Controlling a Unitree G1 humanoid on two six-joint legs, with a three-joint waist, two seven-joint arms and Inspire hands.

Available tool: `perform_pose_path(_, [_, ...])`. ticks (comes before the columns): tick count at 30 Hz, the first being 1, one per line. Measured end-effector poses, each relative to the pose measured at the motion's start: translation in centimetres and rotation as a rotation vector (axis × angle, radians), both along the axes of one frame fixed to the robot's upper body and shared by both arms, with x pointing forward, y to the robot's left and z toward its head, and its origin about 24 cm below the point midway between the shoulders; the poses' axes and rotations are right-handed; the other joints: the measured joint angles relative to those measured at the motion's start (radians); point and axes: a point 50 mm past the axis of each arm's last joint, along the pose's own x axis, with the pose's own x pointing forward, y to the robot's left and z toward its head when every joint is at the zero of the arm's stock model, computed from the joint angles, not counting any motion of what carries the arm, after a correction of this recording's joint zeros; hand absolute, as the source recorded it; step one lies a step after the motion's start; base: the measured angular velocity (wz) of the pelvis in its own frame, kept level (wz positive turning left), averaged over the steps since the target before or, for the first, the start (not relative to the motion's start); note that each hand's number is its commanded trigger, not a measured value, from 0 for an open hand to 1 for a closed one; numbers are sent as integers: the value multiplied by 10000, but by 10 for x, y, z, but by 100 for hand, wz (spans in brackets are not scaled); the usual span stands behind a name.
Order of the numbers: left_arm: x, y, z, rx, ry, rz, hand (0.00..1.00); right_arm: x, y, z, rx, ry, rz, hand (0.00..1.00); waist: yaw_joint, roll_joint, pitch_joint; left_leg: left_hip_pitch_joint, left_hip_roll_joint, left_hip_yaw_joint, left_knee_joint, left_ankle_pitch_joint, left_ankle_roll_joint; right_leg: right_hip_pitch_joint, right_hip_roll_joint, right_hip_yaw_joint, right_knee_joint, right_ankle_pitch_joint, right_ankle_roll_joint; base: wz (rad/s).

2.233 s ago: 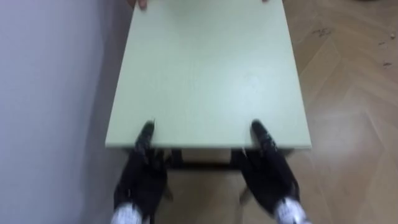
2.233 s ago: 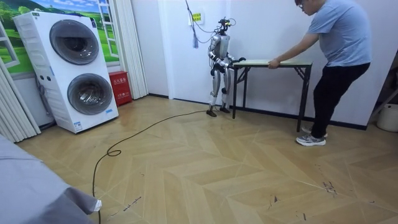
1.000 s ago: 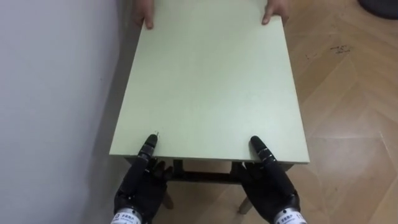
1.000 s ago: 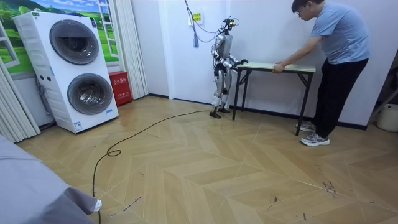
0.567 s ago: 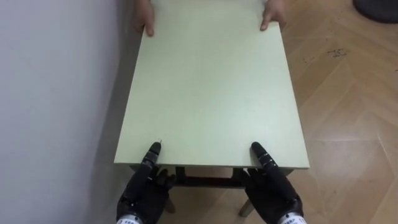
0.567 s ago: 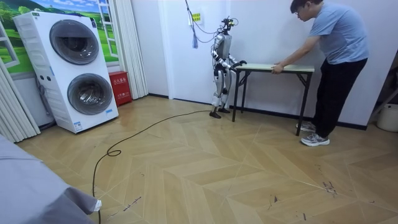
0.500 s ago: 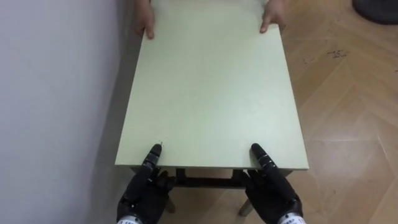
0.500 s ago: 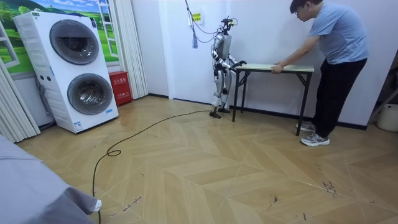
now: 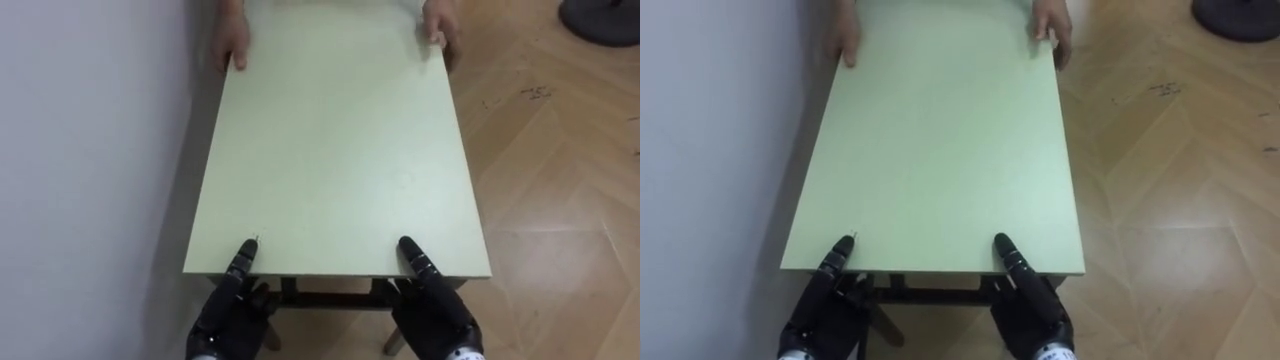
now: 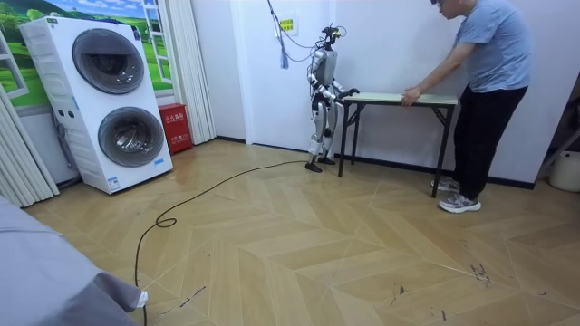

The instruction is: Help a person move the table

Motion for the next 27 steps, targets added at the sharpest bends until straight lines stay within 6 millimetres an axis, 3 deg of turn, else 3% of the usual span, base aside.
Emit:
perform_pose_path(2, [-2,1,-4,96,23,-137,0,0,1,1,-322,-250,411,0,58,-36,-109,52,13,22,-9,0,0,27,21,61,0,0,0,-5])
perform_pose_path(3, [-2,2,-4,258,8,-249,0,0,1,1,-344,-247,463,0,59,-45,-121,71,16,22,-9,-1,-1,32,24,59,0,0,0,0])
perform_pose_path(8, [1,-3,-3,1881,-637,-2279,0,-3,10,1,-280,-457,1214,0,51,-19,-147,184,21,11,-20,-2,-1,97,24,61,0,0,-1,0])
perform_pose_path(16, [-5,-14,-12,2201,-453,-3640,0,-6,11,-1,-97,-595,1643,0,-20,12,-175,304,33,15,-5,-1,-2,225,39,77,-27,2,-5,0])
perform_pose_path(27, [-32,5,-47,3237,1478,-4204,0,-22,-6,-40,-2192,791,2877,0,-43,-128,-257,438,49,138,-66,-6,-7,392,54,71,-194,14,-22,-1])
